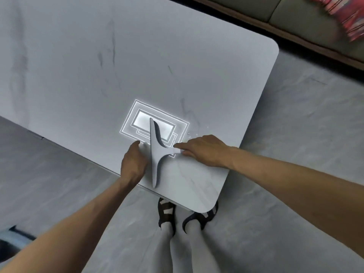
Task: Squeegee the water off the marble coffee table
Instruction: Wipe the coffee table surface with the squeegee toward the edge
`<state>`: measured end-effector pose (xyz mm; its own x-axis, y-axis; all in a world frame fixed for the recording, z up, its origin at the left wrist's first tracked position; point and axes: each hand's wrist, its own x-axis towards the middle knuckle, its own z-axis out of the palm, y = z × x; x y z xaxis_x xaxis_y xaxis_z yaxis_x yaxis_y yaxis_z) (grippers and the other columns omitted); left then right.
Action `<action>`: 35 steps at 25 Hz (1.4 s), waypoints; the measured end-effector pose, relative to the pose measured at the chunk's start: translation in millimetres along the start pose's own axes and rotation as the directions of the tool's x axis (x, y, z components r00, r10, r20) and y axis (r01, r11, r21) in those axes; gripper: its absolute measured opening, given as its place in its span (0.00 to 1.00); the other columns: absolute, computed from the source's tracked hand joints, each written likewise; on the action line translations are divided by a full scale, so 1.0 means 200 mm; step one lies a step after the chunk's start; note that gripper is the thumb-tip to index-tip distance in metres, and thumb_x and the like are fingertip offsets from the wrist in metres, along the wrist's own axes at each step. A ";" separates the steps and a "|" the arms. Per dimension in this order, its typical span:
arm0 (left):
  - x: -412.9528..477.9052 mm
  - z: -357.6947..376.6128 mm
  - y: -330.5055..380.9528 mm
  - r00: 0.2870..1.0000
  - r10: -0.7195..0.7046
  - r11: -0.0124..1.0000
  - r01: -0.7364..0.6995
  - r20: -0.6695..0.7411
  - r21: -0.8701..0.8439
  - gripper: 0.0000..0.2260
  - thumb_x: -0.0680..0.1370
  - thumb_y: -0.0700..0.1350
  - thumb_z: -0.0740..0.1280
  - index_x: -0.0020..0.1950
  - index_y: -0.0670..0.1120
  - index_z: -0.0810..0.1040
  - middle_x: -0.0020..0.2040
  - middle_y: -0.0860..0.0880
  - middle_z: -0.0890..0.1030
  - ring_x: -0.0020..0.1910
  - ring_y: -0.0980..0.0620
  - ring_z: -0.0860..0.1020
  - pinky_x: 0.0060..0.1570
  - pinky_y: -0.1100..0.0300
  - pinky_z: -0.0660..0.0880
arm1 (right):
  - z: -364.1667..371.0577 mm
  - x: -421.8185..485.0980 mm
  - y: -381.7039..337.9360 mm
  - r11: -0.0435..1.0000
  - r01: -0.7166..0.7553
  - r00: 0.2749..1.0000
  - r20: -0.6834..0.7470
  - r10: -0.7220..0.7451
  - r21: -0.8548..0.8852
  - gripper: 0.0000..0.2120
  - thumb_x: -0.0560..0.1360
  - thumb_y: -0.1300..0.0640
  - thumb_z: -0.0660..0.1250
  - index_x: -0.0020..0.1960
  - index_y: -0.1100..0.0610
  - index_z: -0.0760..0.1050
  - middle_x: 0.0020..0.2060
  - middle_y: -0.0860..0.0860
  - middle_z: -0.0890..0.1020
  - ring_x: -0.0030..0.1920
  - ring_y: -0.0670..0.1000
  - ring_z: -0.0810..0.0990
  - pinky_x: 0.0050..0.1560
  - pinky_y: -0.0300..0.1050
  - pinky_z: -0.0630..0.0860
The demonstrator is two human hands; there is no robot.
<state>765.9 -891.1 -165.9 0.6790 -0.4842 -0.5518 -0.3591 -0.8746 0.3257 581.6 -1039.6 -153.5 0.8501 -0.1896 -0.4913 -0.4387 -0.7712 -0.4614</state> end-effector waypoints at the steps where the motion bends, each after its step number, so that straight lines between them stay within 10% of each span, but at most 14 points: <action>1: -0.01 0.02 0.03 0.998 0.055 0.998 -0.055 0.001 0.016 0.17 0.79 0.40 0.57 0.67 0.43 0.71 0.64 0.39 0.77 0.62 0.37 0.75 0.60 0.50 0.71 | 0.02 -0.01 0.03 0.999 -0.033 0.999 -0.005 0.033 -0.010 0.17 0.83 0.45 0.50 0.70 0.39 0.64 0.55 0.48 0.80 0.55 0.56 0.77 0.49 0.52 0.75; 9: -0.11 0.28 0.23 0.878 0.339 0.822 -0.451 0.337 0.348 0.25 0.77 0.35 0.56 0.74 0.38 0.58 0.72 0.37 0.63 0.67 0.35 0.67 0.65 0.45 0.69 | -0.01 -0.53 0.42 0.916 -0.400 0.910 -0.109 0.400 0.022 0.14 0.82 0.42 0.48 0.66 0.33 0.63 0.51 0.45 0.82 0.47 0.53 0.80 0.41 0.47 0.74; 14: -0.09 0.29 0.25 0.929 0.266 0.932 -0.317 0.259 0.178 0.19 0.80 0.37 0.54 0.71 0.38 0.63 0.66 0.34 0.71 0.62 0.33 0.73 0.56 0.45 0.73 | -0.06 -0.75 0.51 0.846 -0.532 0.836 -0.137 0.531 0.035 0.17 0.80 0.37 0.46 0.67 0.29 0.63 0.54 0.44 0.82 0.48 0.53 0.81 0.40 0.46 0.72; 21: 0.06 -0.01 0.04 0.993 0.054 0.995 -0.061 -0.103 -0.075 0.11 0.79 0.50 0.62 0.59 0.48 0.73 0.54 0.47 0.82 0.53 0.42 0.79 0.51 0.53 0.72 | -0.07 -0.33 0.08 0.952 -0.303 0.946 -0.111 0.305 0.037 0.18 0.81 0.40 0.50 0.70 0.33 0.63 0.60 0.43 0.79 0.60 0.50 0.77 0.46 0.44 0.66; 28: 0.26 -0.17 -0.25 0.988 -0.122 0.989 0.113 -0.096 -0.096 0.21 0.76 0.40 0.58 0.70 0.45 0.65 0.64 0.42 0.77 0.61 0.38 0.76 0.58 0.50 0.72 | 0.05 0.34 -0.33 0.996 0.066 0.998 -0.016 -0.067 -0.064 0.18 0.83 0.45 0.50 0.72 0.39 0.65 0.56 0.45 0.80 0.56 0.51 0.78 0.48 0.48 0.74; 35: 0.22 -0.09 -0.23 0.999 -0.011 0.997 0.014 0.049 -0.074 0.26 0.72 0.41 0.63 0.71 0.45 0.64 0.64 0.42 0.77 0.62 0.39 0.76 0.57 0.51 0.72 | 0.07 0.34 -0.17 0.999 -0.049 0.998 -0.048 0.050 0.015 0.17 0.82 0.42 0.49 0.69 0.34 0.64 0.59 0.42 0.80 0.57 0.53 0.78 0.51 0.48 0.73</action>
<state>823.5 -871.0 -191.9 0.6507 -0.4754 -0.5921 -0.3008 -0.8774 0.3738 651.0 -1018.1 -181.6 0.8401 -0.2570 -0.4776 -0.4844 -0.7518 -0.4474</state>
